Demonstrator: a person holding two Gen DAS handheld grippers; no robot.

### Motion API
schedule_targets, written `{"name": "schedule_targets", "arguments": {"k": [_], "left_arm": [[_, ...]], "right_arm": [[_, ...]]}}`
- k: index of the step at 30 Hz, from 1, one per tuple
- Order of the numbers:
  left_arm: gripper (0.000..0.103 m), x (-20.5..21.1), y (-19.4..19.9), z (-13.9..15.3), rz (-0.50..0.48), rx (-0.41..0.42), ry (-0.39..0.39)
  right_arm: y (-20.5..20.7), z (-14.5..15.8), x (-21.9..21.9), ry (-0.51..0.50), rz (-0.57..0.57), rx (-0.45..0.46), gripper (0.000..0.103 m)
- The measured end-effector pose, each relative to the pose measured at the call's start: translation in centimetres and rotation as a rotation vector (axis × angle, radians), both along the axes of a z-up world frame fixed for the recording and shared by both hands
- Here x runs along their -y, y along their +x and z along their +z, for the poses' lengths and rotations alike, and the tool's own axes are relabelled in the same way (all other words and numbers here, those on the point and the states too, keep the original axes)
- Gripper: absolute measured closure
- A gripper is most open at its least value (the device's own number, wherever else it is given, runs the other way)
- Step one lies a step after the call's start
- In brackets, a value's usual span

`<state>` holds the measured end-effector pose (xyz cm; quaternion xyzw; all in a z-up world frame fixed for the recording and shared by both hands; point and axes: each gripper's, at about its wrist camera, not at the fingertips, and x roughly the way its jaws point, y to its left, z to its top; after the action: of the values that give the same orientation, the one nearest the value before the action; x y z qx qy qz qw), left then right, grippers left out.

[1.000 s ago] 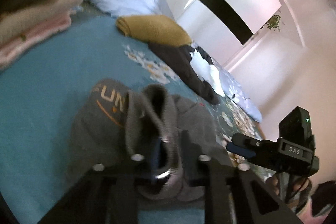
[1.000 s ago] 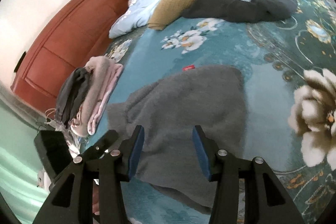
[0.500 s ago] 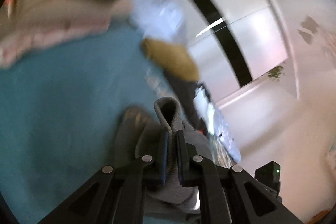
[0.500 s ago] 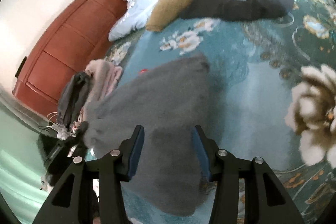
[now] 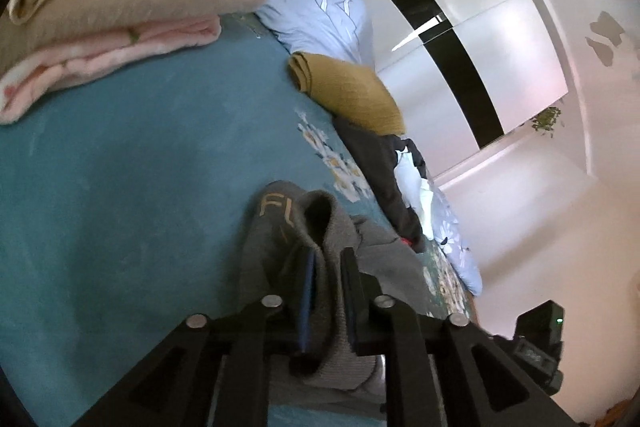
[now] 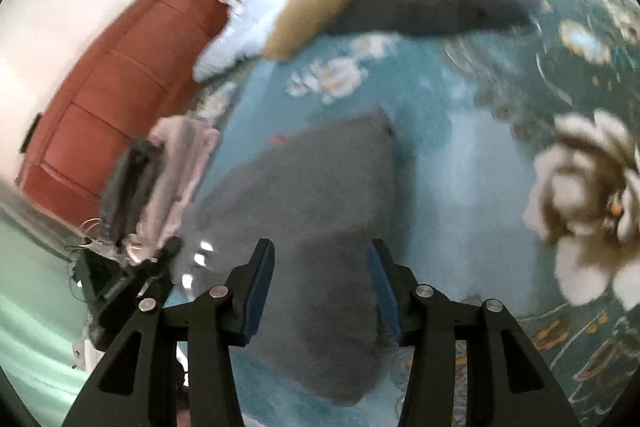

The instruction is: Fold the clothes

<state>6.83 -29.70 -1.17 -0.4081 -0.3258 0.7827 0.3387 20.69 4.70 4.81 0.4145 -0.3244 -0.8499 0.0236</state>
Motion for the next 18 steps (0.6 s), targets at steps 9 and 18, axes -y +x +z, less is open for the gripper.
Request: {"name": "schedule_targets", "arguments": {"k": [9, 18], "left_arm": [[0.062, -1.1, 1.3, 2.5, -0.080, -0.101, 0.045], [0.061, -5.5, 2.0, 2.0, -0.167, -0.108, -0.079]], "right_arm": [[-0.7, -2.5, 4.9, -0.014, 0.214, 0.059, 0.053], [-1.1, -0.6, 3.3, -0.014, 0.182, -0.010, 0.053]]}}
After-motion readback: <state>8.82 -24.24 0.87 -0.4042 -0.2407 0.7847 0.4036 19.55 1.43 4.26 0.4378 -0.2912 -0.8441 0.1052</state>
